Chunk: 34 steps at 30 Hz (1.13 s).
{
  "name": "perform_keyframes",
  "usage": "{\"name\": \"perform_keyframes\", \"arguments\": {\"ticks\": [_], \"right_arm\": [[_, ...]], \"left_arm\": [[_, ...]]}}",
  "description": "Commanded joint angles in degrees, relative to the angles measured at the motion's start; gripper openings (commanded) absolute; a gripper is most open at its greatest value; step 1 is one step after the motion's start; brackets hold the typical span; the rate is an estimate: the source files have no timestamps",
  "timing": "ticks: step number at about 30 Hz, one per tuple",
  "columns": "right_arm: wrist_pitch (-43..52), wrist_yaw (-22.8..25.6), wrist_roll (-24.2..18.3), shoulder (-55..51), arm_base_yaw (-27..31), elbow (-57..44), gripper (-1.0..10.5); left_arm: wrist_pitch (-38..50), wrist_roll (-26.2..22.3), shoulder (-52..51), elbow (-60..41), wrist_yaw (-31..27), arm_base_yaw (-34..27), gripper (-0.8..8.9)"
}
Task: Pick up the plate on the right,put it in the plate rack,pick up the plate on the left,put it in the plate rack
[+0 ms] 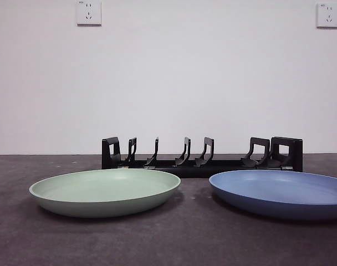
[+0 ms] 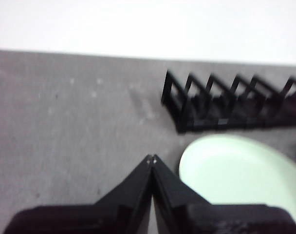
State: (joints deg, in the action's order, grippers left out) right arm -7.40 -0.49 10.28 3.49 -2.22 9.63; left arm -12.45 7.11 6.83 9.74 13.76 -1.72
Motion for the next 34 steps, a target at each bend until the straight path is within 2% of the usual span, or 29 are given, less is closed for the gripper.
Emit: {"name": "perform_keyframes", "arguments": {"ticks": [1, 5, 8, 16, 23, 29, 31, 32, 33, 34], "right_arm": [[-0.28, -0.48, 3.21, 2.95, -0.02, 3.85, -0.1], [-3.37, -3.93, 3.19, 9.07, -0.02, 11.21, -0.1], [-9.09, -7.08, 2.34, 14.88, -0.02, 18.47, -0.1], [-31.89, -14.03, -7.96, 29.55, -0.02, 39.21, -0.1], [-45.18, -14.67, -12.33, 35.67, -0.02, 48.96, -0.1], [-48.35, -15.17, -13.75, 36.09, -0.02, 50.12, -0.1], [-48.61, -15.19, -13.68, 36.11, -0.02, 50.12, 0.1], [-48.61, -15.19, -13.66, 36.11, -0.02, 50.12, 0.1], [-48.61, -15.34, -13.64, 36.11, -0.02, 50.12, 0.6], [-48.59, -16.44, -13.51, 36.11, -0.02, 50.14, 1.9]], "left_arm": [[-1.36, 3.63, 2.23, 4.11, 0.66, -0.11, -0.07], [-4.55, 3.13, 6.36, 10.82, 5.73, -0.11, -0.07], [-8.13, 2.67, 10.25, 16.09, 10.75, -0.11, -0.07], [-22.12, -3.58, 18.69, 28.79, 20.98, -0.11, -0.07], [-32.92, -9.99, 23.10, 38.27, 22.67, 0.00, -0.07], [-35.39, -10.40, 25.27, 42.40, 22.75, 1.09, -0.04], [-35.52, -10.38, 25.92, 42.56, 24.85, 1.68, 0.08], [-35.47, -10.38, 26.23, 42.56, 26.05, 1.79, 0.79], [-35.43, -10.40, 26.58, 42.56, 26.75, 1.81, 2.24], [-35.19, -10.40, 26.88, 42.56, 27.30, 1.84, 4.59]]}}
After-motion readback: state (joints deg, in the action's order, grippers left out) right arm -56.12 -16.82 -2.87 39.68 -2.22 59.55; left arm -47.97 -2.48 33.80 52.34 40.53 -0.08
